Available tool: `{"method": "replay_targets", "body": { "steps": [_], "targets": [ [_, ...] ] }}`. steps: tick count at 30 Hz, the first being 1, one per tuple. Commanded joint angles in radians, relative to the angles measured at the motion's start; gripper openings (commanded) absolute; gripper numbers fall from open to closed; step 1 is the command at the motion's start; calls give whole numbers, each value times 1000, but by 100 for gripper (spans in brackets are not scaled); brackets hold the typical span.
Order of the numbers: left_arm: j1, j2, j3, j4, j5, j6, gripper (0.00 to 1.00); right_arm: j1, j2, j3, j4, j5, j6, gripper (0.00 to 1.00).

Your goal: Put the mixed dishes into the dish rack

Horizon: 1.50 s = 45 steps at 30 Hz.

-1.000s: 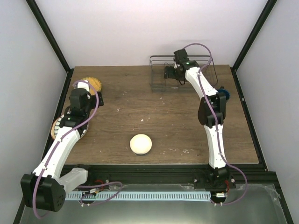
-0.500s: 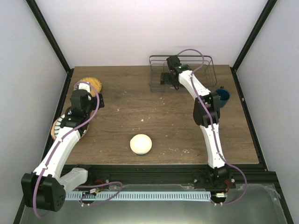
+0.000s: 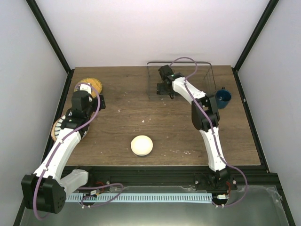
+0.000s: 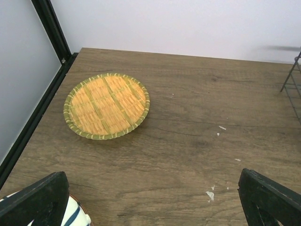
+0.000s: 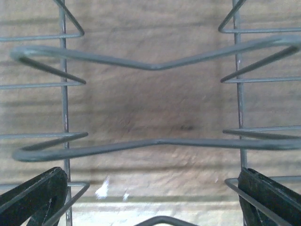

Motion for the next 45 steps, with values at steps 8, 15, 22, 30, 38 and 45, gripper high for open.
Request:
{"method": "replay_targets", "body": {
  "steps": [8, 15, 22, 30, 38, 45],
  "targets": [
    [-3, -29, -16, 7, 38, -24, 100, 195, -68, 3, -123, 80, 170, 100],
    [-3, -45, -17, -15, 43, -28, 100, 290, -114, -50, -140, 142, 260, 100],
    [-3, -62, -19, -28, 40, -34, 100, 348, -133, -117, -168, 180, 338, 100],
    [-3, -81, -22, -45, 36, -38, 100, 404, -137, -191, -166, 177, 400, 100],
    [-3, -97, -23, -58, 32, -43, 100, 426, -144, -198, -168, 180, 409, 100],
    [-3, -95, -17, -59, 38, -48, 100, 426, -191, -190, -196, 197, 387, 100]
  ]
}}
